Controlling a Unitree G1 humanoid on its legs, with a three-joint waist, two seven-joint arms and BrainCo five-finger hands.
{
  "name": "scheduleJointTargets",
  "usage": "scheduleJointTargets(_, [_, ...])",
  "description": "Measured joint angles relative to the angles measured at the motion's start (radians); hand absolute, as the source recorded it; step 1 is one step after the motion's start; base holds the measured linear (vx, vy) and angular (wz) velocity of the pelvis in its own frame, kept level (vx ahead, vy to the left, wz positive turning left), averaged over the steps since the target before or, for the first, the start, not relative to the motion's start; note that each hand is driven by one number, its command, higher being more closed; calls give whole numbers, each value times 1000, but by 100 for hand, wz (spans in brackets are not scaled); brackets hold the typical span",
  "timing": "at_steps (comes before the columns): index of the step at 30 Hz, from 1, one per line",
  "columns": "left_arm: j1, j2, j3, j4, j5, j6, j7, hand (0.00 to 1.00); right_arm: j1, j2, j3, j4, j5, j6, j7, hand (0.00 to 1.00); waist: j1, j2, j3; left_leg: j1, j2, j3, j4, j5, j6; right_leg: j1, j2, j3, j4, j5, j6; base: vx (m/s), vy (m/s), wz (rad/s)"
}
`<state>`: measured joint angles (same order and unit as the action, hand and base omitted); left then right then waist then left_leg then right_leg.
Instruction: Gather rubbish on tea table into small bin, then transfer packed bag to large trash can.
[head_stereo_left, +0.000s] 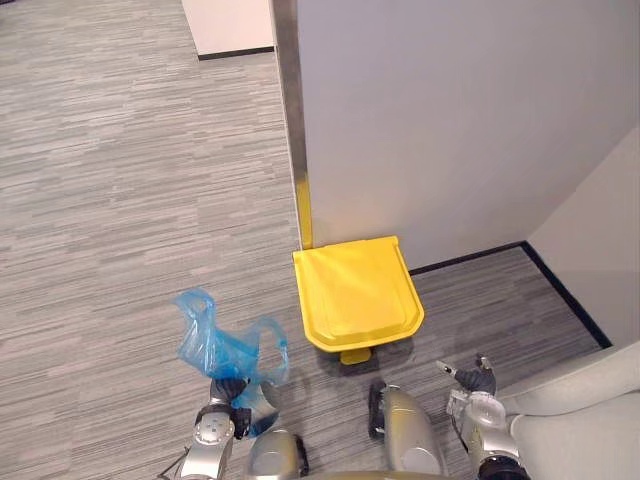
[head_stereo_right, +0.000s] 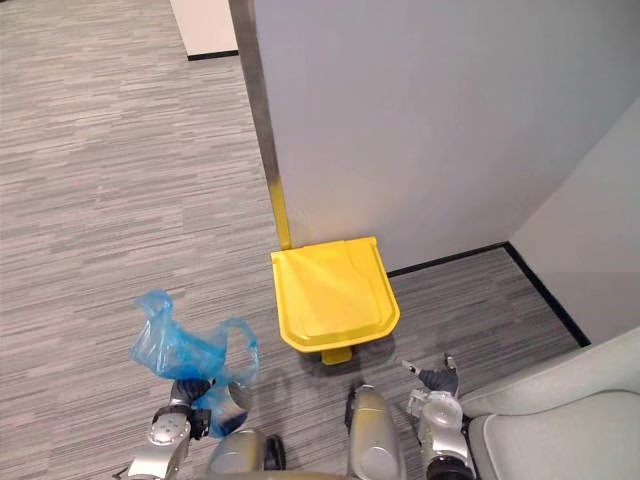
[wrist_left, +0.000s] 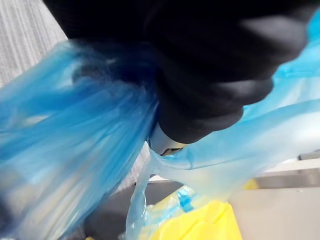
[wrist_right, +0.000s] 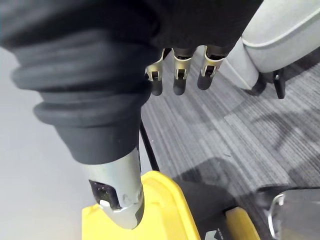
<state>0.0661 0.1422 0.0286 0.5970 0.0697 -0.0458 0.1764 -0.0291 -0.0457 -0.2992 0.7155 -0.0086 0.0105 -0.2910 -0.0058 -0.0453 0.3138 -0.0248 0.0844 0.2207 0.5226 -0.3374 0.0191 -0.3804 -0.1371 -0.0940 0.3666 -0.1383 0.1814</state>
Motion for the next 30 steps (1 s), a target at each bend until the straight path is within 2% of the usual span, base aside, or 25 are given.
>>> scheduleJointTargets(1, [-5,-5,0,0,0,0,0,100,5,-5,-2,-7,0,2,-5,0,4,0,0,0,0,-6,24,-22,-9,11,2,-11,-8,1,-14,175,-162,20])
scheduleJointTargets(2, [-21,-20,0,0,1,0,0,100,14,-14,-10,-47,0,3,-11,0,17,13,5,2,9,-25,33,-38,-18,9,17,-6,12,21,-43,233,-213,29])
scheduleJointTargets(3, [-38,-30,1,0,2,-1,0,100,27,-20,-26,-81,0,3,-12,0,19,33,14,4,20,-44,22,-41,-23,3,33,7,38,29,-55,259,-253,50])
scheduleJointTargets(4, [-47,-32,8,-2,3,-1,0,100,40,-22,-42,-92,1,5,-11,0,20,35,15,10,20,-74,17,-48,-36,-13,61,62,95,25,-55,234,-251,62])
scheduleJointTargets(6, [-44,-40,13,-3,3,0,0,100,73,-26,-72,-105,3,5,-11,0,19,45,10,34,26,-125,9,-64,-67,-10,89,76,154,2,-56,269,-276,57])
scheduleJointTargets(8, [-45,-51,12,-7,5,2,-2,100,95,-26,-103,-120,13,4,-10,0,29,86,-18,34,69,-191,-26,-72,-84,-14,121,24,188,-60,-22,286,-246,58])
scheduleJointTargets(9, [-46,-41,24,-30,11,-3,0,100,114,-4,-118,-128,19,3,-9,0,13,49,-36,33,60,-217,-30,-67,-105,-35,145,167,268,-71,-99,331,-249,84])
scheduleJointTargets(10, [-49,-60,31,-23,12,2,-2,100,127,-2,-133,-115,30,2,-7,0,9,51,-37,36,65,-244,-23,-62,-128,-26,148,134,281,-85,-127,315,-241,76])
scheduleJointTargets(13, [-39,-107,31,-20,12,2,-2,100,120,-3,-136,-114,38,1,-7,0,17,73,-63,28,86,-246,-41,-60,-129,-22,178,90,257,-98,-147,250,-179,23])
scheduleJointTargets(16, [-26,-124,30,-14,12,3,-2,100,104,12,-134,-119,41,0,-8,0,18,75,-67,65,88,-247,-112,-58,-127,6,194,83,224,-95,-145,126,-73,3])
scheduleJointTargets(21, [0,-130,21,-12,12,3,1,100,108,36,-132,-148,80,-3,-14,0,21,79,-93,69,82,-231,-130,-52,-137,8,192,95,206,-83,-147,29,51,-7])
scheduleJointTargets(25, [4,-127,12,2,12,3,0,100,126,60,-63,-148,78,-2,9,0,20,66,-105,55,49,-233,-128,-41,-131,5,154,105,202,-71,-147,4,107,6])
scheduleJointTargets(30, [1,-124,0,2,12,3,-1,100,103,68,47,-148,76,-1,49,0,22,63,-108,17,15,-261,-126,-28,-117,-9,113,96,189,-63,-140,-10,57,21])
